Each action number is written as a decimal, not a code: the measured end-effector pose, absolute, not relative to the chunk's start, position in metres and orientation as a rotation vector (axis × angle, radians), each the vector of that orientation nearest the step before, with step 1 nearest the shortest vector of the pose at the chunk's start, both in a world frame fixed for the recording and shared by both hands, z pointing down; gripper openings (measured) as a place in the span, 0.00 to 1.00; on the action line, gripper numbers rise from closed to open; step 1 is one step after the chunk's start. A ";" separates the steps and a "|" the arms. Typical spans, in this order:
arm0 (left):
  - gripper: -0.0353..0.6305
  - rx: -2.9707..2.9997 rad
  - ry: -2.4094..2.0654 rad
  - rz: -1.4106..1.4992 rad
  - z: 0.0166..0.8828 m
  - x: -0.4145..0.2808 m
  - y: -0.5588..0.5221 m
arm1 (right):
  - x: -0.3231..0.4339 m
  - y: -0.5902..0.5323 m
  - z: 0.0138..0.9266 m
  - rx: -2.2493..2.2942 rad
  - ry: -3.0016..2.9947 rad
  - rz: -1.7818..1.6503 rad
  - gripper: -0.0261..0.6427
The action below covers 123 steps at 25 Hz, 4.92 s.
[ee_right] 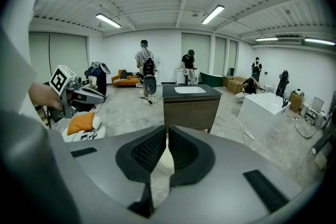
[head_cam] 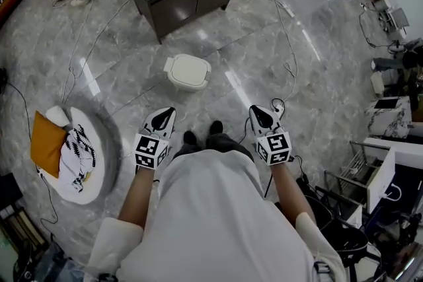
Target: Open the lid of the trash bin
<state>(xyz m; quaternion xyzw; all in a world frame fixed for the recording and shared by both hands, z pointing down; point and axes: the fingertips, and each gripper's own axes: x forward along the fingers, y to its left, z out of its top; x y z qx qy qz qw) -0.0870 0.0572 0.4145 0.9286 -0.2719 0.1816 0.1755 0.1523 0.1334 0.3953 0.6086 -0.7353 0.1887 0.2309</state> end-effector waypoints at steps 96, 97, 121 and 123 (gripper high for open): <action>0.08 2.107 -0.883 0.750 0.772 -0.023 -0.038 | 0.148 -0.074 0.922 0.716 -1.809 0.778 0.09; 0.08 2.103 -0.887 0.749 0.777 -0.024 -0.038 | 0.148 -0.074 0.927 0.711 -1.804 0.776 0.09; 0.08 2.051 -0.870 0.739 0.829 -0.016 -0.010 | 0.162 -0.058 1.005 0.634 -1.698 0.614 0.09; 0.08 2.049 -0.869 0.749 0.830 -0.015 -0.008 | 0.162 -0.058 1.006 0.642 -1.696 0.612 0.09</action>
